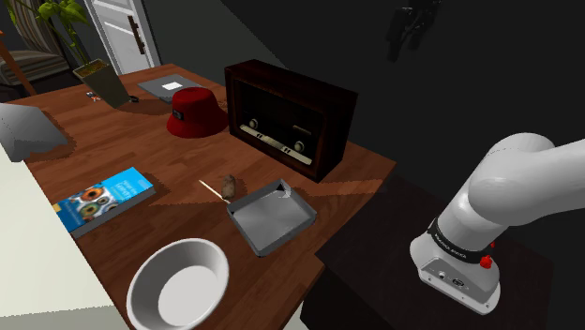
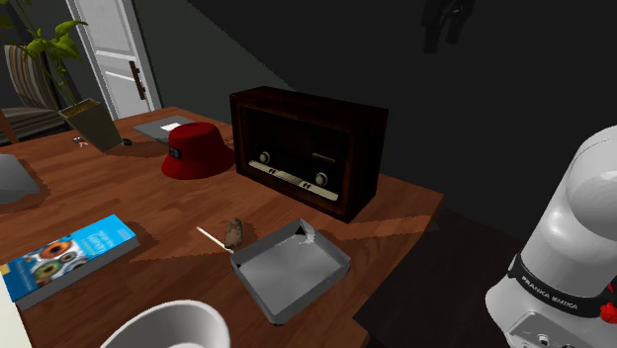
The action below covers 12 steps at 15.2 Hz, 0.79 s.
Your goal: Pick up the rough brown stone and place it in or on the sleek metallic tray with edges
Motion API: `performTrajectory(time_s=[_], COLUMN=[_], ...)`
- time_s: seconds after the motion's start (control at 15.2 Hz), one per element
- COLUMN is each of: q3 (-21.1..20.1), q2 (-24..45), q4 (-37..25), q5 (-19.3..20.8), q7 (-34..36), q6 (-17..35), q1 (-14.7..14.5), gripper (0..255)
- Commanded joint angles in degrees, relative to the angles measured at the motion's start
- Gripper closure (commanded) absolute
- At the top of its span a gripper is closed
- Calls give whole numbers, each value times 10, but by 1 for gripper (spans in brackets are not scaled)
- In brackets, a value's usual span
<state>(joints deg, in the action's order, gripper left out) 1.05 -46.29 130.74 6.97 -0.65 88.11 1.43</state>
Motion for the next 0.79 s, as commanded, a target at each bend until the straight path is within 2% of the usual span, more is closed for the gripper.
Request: performTrajectory(time_s=[0.0, 0.73], q3=[0, -86], q2=[0, 91], q4=[0, 86], q5=[0, -62], q7=[0, 141], q6=[0, 167], q1=[0, -17], gripper=[0, 0])
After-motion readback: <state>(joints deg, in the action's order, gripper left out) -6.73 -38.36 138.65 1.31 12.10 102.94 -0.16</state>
